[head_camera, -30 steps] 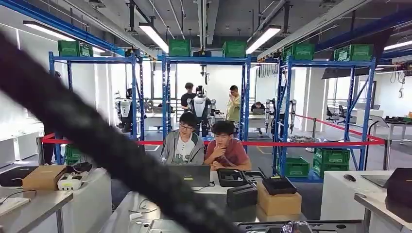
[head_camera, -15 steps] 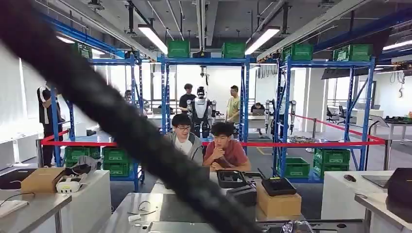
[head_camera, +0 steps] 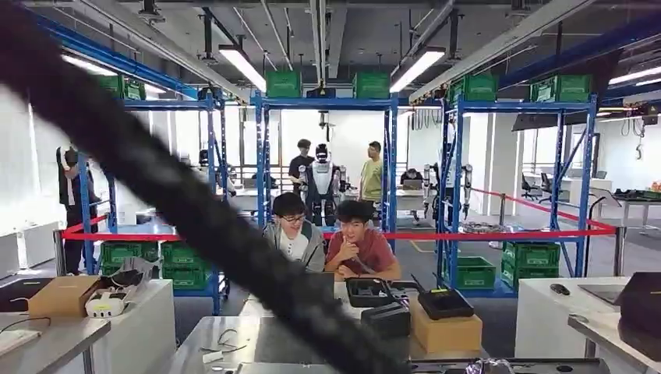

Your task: Take the parts from the cabinet and place them on the table.

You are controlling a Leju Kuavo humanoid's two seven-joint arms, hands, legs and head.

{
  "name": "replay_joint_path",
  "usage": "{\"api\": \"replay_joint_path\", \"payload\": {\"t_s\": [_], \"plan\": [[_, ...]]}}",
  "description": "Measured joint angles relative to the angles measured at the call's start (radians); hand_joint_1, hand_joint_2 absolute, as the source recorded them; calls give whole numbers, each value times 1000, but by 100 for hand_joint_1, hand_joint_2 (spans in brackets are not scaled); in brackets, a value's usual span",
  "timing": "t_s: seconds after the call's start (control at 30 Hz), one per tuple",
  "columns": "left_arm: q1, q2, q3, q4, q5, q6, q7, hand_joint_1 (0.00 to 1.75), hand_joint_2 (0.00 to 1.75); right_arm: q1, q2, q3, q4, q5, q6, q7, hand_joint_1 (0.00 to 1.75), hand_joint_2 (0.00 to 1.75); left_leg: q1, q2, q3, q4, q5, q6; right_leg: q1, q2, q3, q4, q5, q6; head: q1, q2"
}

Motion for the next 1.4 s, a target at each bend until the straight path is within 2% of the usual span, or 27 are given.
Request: {"api": "replay_joint_path", "payload": {"t_s": [0.1, 0.17, 0.27, 0.3, 0.37, 0.4, 0.43, 0.47, 0.5, 0.53, 0.57, 0.6, 0.63, 0.67, 0.7, 0.73, 0.77, 0.8, 0.83, 0.87, 0.9, 0.93, 0.97, 1.0, 1.07, 1.1, 1.4], "plan": [[3, -1, 0, 0, 0, 0, -1, 0, 0, -4, 1, -6, 0, 3, 0, -5, 175, 175, -1, -2, 11, -4, -14, 21, -3, 0, 19, 0, -1, 19, -4, 1], [5, -1, 0, 0, 1, 0, -1, 0, 0, -6, 1, -9, 0, 3, -1, -7, 175, 175, 0, -6, 37, -9, -25, 36, -5, -4, -12, 48, -12, 23, -5, 1], [9, -1, 0, 0, 2, 0, -1, 0, 0, 0, 0, -11, 0, 3, 0, -8, 175, 175, -3, -12, 66, -11, -53, 43, -1, -4, -163, 272, -59, 22, -11, 1], [14, -1, 0, 0, 2, 0, -1, 0, 0, 8, -1, -11, 0, 3, 0, -8, 175, 175, -4, -14, 82, -12, -65, 43, -1, -4, -203, 303, -79, 20, -13, 1], [21, -1, 0, 0, 3, 0, -3, 0, 0, 20, -1, -11, 0, 4, 0, -10, 175, 175, -9, -19, 124, -15, -94, 43, 4, -5, -222, 254, -84, 13, -19, 1], [21, -1, 0, 0, 3, 0, -3, 0, 0, 21, -1, -11, 0, 5, 0, -11, 175, 175, -14, -20, 147, -17, -110, 43, 8, -4, -215, 186, -51, 4, -21, 1], [22, -1, 0, 0, 3, 0, -3, 0, 0, 21, -3, -11, 0, 6, 0, -11, 175, 175, -16, -20, 172, -20, -127, 43, 16, -5, -206, 101, 34, -8, -24, 0], [26, -6, 1, 2, 4, 0, -2, 0, 0, 23, -3, -11, 2, 6, 0, -14, 175, 175, -16, -21, 186, -24, -144, 41, 27, -5, -193, 14, 182, -22, -24, -1], [27, -6, 1, 3, 5, 1, -3, 0, 0, 27, -7, -11, 3, 6, 0, -14, 175, 175, -19, -28, 209, -24, -160, 33, 41, 0, -201, -9, 194, -26, -31, -2], [24, -6, 1, 3, 6, 0, -2, 0, 0, 29, -8, -11, 4, 7, 2, -16, 175, 175, -22, -28, 215, -39, -170, 26, 41, -2, -168, 1, 179, -27, -28, -1], [25, -6, 1, 3, 6, 0, -2, 0, 0, 29, -9, -11, 3, 7, 2, -16, 175, 175, -20, -25, 235, -49, -169, 25, 38, -3, -160, -2, 160, -32, -27, 0], [23, -6, 1, 2, 5, 2, -3, 0, 0, 20, -7, -11, 2, 8, 1, -16, 175, 175, -23, -22, 231, -30, -151, 20, 36, -2, -151, -3, 154, -37, -27, 1], [20, -3, 0, 0, 3, 3, -2, 0, 0, 15, -6, -12, -1, 10, 1, -17, 175, 175, -25, -20, 207, 22, -131, 14, 24, -1, -135, -10, 146, -43, -26, 2], [16, -4, 0, 0, 3, 5, 0, 0, 0, 12, -7, -12, -1, 11, 0, -16, 175, 175, -23, -14, 164, 101, -100, 7, 23, 1, -122, -13, 134, -47, -24, 2], [16, -4, 0, 0, 3, 4, 3, 0, 0, 16, -7, -12, 0, 12, 0, -16, 175, 175, -21, -13, 117, 174, -104, 4, 22, 1, -108, -15, 121, -55, -22, 2], [17, -4, 0, 0, 5, 4, 3, 0, 0, 25, -6, -12, 0, 12, 1, -16, 175, 175, -18, -13, 77, 227, -138, 0, 21, 0, -91, -16, 107, -54, -23, 2], [21, -3, 0, 0, 6, 3, 4, 0, 0, 39, -5, -11, 1, 12, 1, -19, 175, 175, -16, -12, 43, 259, -200, -3, 20, 0, -72, -16, 91, -53, -23, 1], [23, -3, 1, 1, 6, 3, 4, 0, 0, 54, -4, -11, 2, 12, 1, -18, 175, 175, -14, -12, 16, 268, -257, -6, 18, 1, -52, -16, 75, -48, -22, 1], [25, -3, 1, 1, 6, 3, 3, 0, 0, 63, -4, -11, 2, 12, 1, -18, 175, 175, -12, -11, -3, 253, -280, -9, 16, 1, -36, -16, 64, -45, -21, 1], [25, -3, 1, 0, 6, 7, -1, 0, 0, 66, -4, -11, 2, 12, 1, -18, 175, 175, -9, -10, -15, 213, -267, -11, 14, 1, -22, -16, 52, -44, -21, 1], [25, -2, 1, 0, 6, 13, -7, 0, 0, 64, -3, -11, 2, 12, 1, -18, 175, 175, -6, -9, -19, 147, -211, -13, 11, 1, -9, -15, 40, -41, -21, 1], [26, -1, 0, 0, 3, 19, -19, 0, 0, 61, -2, -12, 2, 12, 1, -18, 175, 175, -3, -8, -18, 72, -122, -13, 9, 1, 2, -15, 30, -37, -20, 1], [28, -1, 0, 1, 2, 22, -21, 0, 0, 60, -2, -12, 2, 12, 1, -18, 175, 175, -1, -6, -20, -2, -2, -12, 10, 1, 7, -16, 21, -31, -19, 1], [29, -1, 0, 2, 1, 22, -23, 0, 0, 65, -2, -12, 4, 12, 1, -18, 175, 175, -6, -1, -28, -18, 34, -6, 11, 4, 15, -10, 11, -26, -16, 0], [31, -1, 0, 2, -1, 23, -30, 0, 0, 65, -2, -12, 5, 14, 1, -19, 175, 175, -8, -3, -21, -14, 31, 10, 12, 5, 12, -13, 2, -14, -16, 3], [30, -1, -1, 2, -2, 23, -32, 0, 0, 64, -2, -12, 5, 14, 1, -20, 175, 175, -7, -4, -23, -18, 33, 9, 10, 5, 11, -8, -3, -18, -16, 0], [24, -1, -9, 1, -2, 27, -30, 0, 0, 52, 0, -13, 4, 27, 0, -12, 175, 175, -10, -24, -25, -17, 26, 18, 8, -3, 16, -17, 5, -17, -11, 2]]}}
